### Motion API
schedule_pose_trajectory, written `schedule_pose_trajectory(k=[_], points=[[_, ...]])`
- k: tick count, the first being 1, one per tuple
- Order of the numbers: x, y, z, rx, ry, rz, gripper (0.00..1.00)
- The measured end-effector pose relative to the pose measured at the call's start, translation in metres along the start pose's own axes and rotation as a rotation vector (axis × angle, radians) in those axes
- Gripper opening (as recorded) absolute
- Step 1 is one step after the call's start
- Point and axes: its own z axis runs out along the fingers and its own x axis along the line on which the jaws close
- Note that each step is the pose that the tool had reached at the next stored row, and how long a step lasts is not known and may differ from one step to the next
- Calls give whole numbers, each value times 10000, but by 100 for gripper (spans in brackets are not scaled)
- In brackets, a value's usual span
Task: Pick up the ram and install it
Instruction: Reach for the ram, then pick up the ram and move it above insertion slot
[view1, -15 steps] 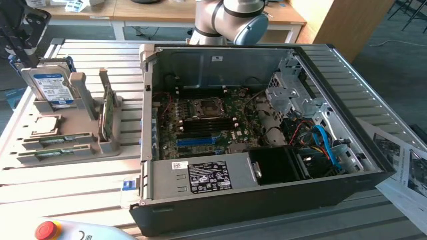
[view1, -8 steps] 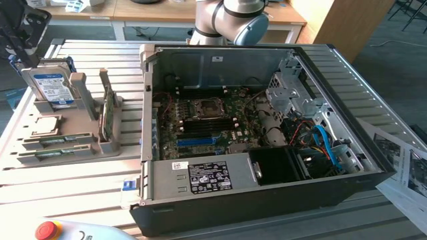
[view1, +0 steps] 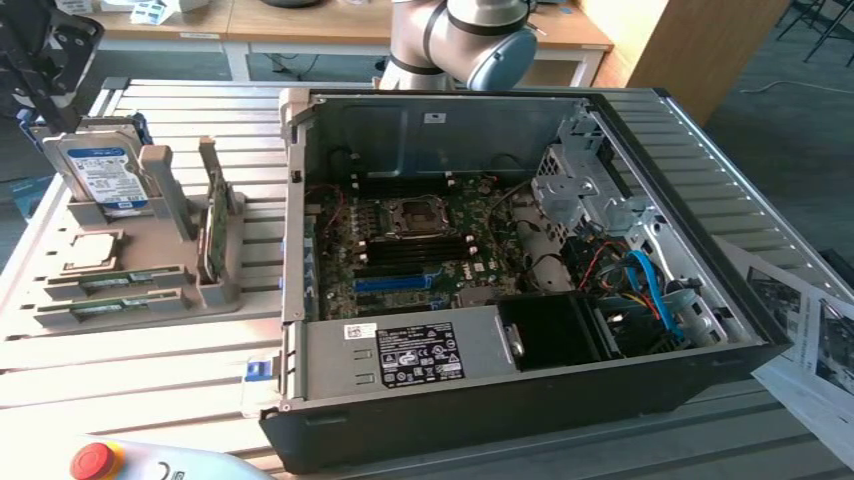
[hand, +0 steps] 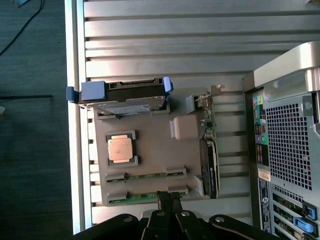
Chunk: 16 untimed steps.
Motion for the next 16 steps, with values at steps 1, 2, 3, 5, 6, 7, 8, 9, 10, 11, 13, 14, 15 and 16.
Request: schedule_pose_trajectory(k=[1,2,3,5,6,7,8,9,10,11,13,14,15,16], points=[[0,3,1,0,-1,-1,10],[0,5,1,0,0,-2,10],[0,5,0,0,0,-3,10],[0,6,-1,1,2,-1,10],[0,7,0,0,0,0,10],[1,7,0,1,0,0,10],[0,7,0,0,1,-1,10],[0,7,0,0,0,-1,10],[1,7,0,0,0,0,10],[0,7,0,0,0,-1,10],[0,7,0,0,0,-1,10],[0,7,0,0,0,0,10],[0,7,0,0,0,-1,10],[0,7,0,0,0,-1,10]])
